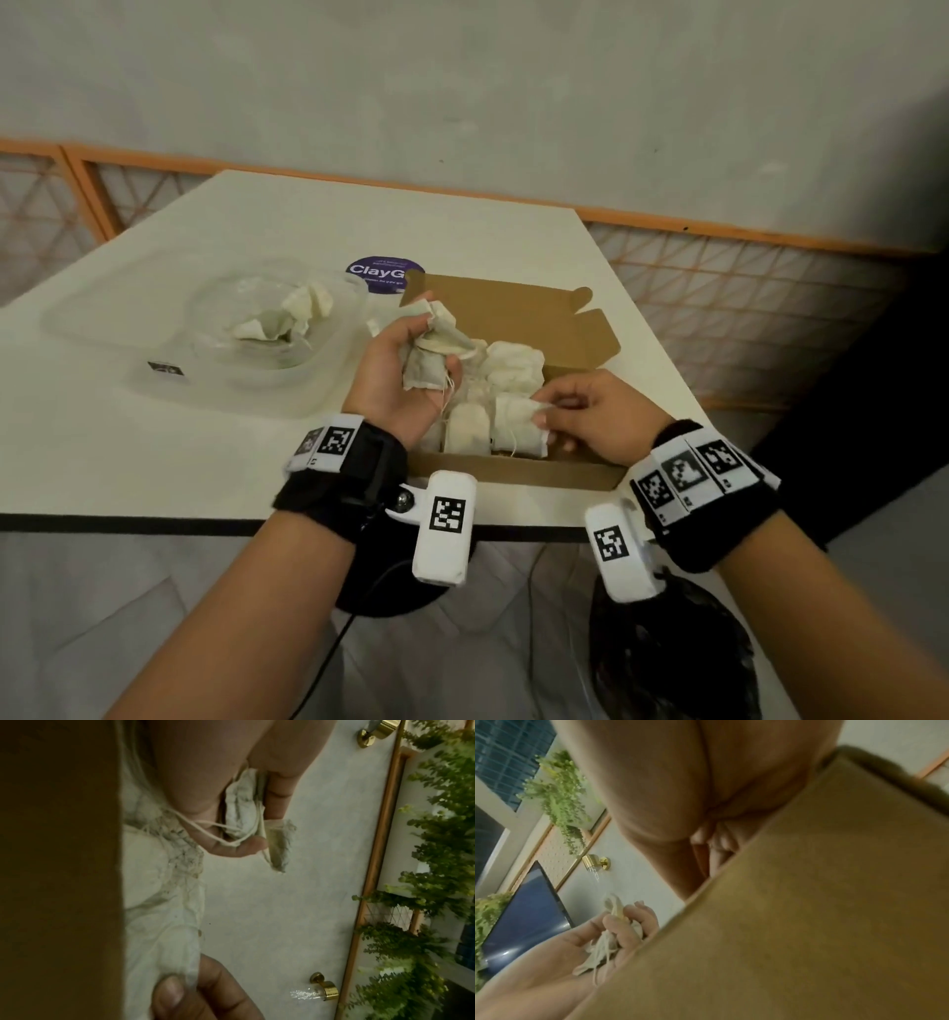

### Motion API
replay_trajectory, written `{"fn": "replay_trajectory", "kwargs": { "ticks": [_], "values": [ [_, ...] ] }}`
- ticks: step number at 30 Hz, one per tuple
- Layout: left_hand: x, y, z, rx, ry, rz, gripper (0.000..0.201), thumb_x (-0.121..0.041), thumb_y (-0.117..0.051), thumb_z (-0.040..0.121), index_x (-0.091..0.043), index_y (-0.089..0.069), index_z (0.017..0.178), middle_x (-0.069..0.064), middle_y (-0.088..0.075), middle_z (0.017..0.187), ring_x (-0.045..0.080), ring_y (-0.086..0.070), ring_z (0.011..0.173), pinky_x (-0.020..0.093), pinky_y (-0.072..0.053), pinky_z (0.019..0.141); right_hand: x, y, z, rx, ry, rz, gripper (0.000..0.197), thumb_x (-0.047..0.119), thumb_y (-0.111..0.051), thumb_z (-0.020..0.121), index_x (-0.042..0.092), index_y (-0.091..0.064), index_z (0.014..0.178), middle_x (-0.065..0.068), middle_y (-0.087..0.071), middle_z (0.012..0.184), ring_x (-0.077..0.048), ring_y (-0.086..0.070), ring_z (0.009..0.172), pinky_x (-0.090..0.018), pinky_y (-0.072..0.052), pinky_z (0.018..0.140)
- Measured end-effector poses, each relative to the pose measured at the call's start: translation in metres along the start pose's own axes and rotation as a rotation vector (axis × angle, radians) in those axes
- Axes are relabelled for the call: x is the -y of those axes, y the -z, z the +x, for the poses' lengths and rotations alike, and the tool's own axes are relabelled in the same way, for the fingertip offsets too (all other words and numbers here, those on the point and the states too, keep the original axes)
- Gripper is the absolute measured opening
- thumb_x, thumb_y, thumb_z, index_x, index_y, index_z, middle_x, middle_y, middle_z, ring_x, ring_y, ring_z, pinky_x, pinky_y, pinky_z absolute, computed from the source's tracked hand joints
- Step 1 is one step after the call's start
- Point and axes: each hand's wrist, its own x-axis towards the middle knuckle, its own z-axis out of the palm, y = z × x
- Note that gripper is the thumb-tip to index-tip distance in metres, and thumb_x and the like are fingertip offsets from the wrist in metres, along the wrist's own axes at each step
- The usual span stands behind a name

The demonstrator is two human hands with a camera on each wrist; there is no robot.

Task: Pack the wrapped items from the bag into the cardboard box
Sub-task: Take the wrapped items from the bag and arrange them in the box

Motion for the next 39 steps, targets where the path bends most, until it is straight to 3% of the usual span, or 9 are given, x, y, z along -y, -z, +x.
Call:
{"fn": "replay_trajectory", "kwargs": {
  "ticks": [4,7,16,20,25,28,30,33,39],
  "values": [
    [0.001,-0.001,0.000,0.007,-0.006,0.057,0.023,-0.013,-0.045,0.092,-0.023,-0.065,0.099,-0.004,-0.065,0.074,0.007,-0.063,0.057,0.016,-0.047,0.052,-0.004,-0.005,0.008,-0.042,-0.041,-0.086,0.014,0.002,-0.061,0.087,0.013,-0.059,0.095,-0.005,-0.060,0.066,-0.001,-0.052,0.041,-0.014,-0.045,0.047],
    [0.002,-0.001,-0.002,0.026,-0.004,0.064,0.023,-0.014,-0.045,0.092,-0.024,-0.064,0.099,-0.005,-0.064,0.073,0.007,-0.063,0.058,0.016,-0.046,0.053,-0.005,-0.008,0.010,-0.069,-0.060,-0.110,0.014,0.003,-0.063,0.085,0.016,-0.058,0.084,-0.006,-0.063,0.064,-0.011,-0.055,0.047,-0.018,-0.048,0.049],
    [0.003,-0.005,-0.007,0.034,0.001,0.083,0.023,-0.013,-0.042,0.094,-0.023,-0.062,0.099,-0.004,-0.067,0.068,0.009,-0.066,0.055,0.015,-0.045,0.050,-0.002,-0.009,0.009,-0.189,-0.110,0.109,0.013,0.002,-0.068,0.081,0.008,-0.057,0.086,-0.013,-0.062,0.071,-0.020,-0.065,0.058,-0.022,-0.055,0.050],
    [0.003,-0.006,-0.008,0.029,0.001,0.095,0.022,-0.012,-0.042,0.094,-0.022,-0.060,0.102,-0.002,-0.063,0.076,0.010,-0.065,0.057,0.016,-0.046,0.049,0.014,0.002,0.008,-0.387,-0.008,0.201,0.011,0.010,-0.065,0.084,0.014,-0.055,0.083,-0.005,-0.061,0.074,-0.011,-0.057,0.054,-0.017,-0.048,0.047],
    [0.005,-0.004,-0.003,0.037,0.004,0.155,0.023,-0.009,-0.043,0.094,-0.022,-0.059,0.103,0.003,-0.060,0.087,0.015,-0.059,0.074,0.018,-0.047,0.047,0.032,-0.018,0.001,-0.295,0.153,0.386,0.030,0.022,-0.073,0.077,0.023,-0.057,0.102,-0.001,-0.059,0.084,-0.010,-0.058,0.066,-0.023,-0.045,0.055],
    [0.008,-0.005,-0.004,0.075,0.046,0.197,0.023,-0.008,-0.041,0.096,-0.020,-0.057,0.108,0.005,-0.066,0.081,0.017,-0.066,0.069,0.020,-0.050,0.047,0.025,-0.040,0.005,-0.236,0.181,0.384,0.043,0.015,-0.076,0.073,0.021,-0.055,0.109,0.002,-0.056,0.087,-0.011,-0.057,0.075,-0.016,-0.049,0.058],
    [0.009,-0.006,-0.004,0.085,0.081,0.234,0.021,-0.009,-0.043,0.096,-0.018,-0.058,0.107,0.008,-0.068,0.081,0.018,-0.068,0.065,0.022,-0.052,0.048,0.020,-0.048,0.008,-0.218,0.204,0.428,0.032,0.007,-0.073,0.075,0.019,-0.059,0.101,0.002,-0.058,0.085,-0.012,-0.058,0.077,-0.017,-0.053,0.064],
    [0.011,-0.006,-0.003,0.048,0.088,0.324,0.016,-0.012,-0.049,0.094,-0.019,-0.063,0.095,0.006,-0.067,0.085,0.013,-0.064,0.060,0.018,-0.048,0.043,0.017,-0.047,0.010,-0.321,0.198,0.590,0.013,0.003,-0.067,0.081,0.016,-0.064,0.084,0.003,-0.064,0.071,-0.004,-0.058,0.060,-0.012,-0.044,0.050],
    [0.013,-0.003,0.001,0.051,0.050,0.455,0.010,-0.024,-0.059,0.090,-0.019,-0.062,0.098,0.002,-0.063,0.083,0.009,-0.058,0.059,0.015,-0.038,0.041,0.010,-0.033,0.012,-0.301,0.162,1.001,0.014,0.000,-0.056,0.086,0.012,-0.058,0.080,0.000,-0.067,0.066,-0.007,-0.057,0.054,-0.015,-0.042,0.047]
  ]
}}
